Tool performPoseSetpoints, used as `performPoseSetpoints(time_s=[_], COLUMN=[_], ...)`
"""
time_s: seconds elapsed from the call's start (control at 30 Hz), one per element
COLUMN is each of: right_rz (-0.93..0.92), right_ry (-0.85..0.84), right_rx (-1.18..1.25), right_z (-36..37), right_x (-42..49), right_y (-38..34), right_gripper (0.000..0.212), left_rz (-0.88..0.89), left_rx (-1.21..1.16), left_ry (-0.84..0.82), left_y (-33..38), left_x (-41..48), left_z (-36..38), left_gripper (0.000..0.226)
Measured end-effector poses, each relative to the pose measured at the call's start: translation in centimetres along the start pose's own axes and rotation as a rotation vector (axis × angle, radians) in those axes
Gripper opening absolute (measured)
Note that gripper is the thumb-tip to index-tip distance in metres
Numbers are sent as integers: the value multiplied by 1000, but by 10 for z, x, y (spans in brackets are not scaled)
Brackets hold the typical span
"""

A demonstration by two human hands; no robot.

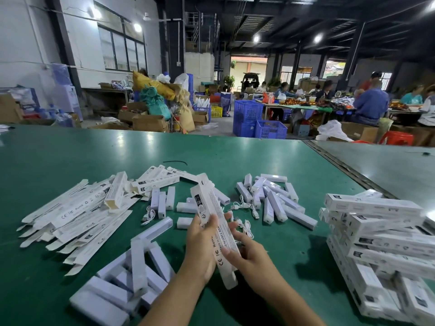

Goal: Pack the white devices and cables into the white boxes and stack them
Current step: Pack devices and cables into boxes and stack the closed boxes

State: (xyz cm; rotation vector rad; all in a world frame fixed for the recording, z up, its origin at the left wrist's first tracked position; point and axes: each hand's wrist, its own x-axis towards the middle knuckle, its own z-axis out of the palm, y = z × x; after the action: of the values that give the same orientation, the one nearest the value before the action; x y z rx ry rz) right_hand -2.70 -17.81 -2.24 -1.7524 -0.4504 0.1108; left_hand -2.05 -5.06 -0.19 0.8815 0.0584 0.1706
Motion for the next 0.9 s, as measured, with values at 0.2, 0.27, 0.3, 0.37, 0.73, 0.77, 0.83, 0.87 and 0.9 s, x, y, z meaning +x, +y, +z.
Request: performPoseSetpoints(time_s=[0.2, 0.27, 0.3, 0.37, 0.73, 0.77, 0.83, 0.87, 0.9], right_rz=[-19, -22, -14, 3, -18, -22, -33, -44, -52], right_ry=[-7, 9, 15, 52, 430, 423, 401, 381, 356], right_rx=[-170, -186, -169, -114, -137, -144, -110, -68, -23], right_z=[-4, 1, 3, 4, -12, -13, -13, -12, -11], right_x=[3, 2, 1, 1, 6, 6, 7, 7, 7], right_y=[3, 4, 5, 5, 10, 11, 11, 10, 9], right_gripper=[33, 36, 37, 35, 20, 17, 14, 19, 27], left_rz=[-13, -9, -13, -24, 317, 335, 327, 317, 308], left_rx=[-71, -66, -60, -34, 981, 1007, 997, 977, 953], left_ry=[75, 88, 92, 75, -118, -122, -114, -107, -97], left_y=[-2, -2, -2, -3, -28, -29, -29, -29, -28], left_x=[9, 13, 14, 17, -3, -5, -6, -5, -5], left_z=[-9, -14, -16, -20, -16, -17, -19, -19, -19], left_gripper=[27, 31, 33, 39, 69, 65, 62, 61, 62])
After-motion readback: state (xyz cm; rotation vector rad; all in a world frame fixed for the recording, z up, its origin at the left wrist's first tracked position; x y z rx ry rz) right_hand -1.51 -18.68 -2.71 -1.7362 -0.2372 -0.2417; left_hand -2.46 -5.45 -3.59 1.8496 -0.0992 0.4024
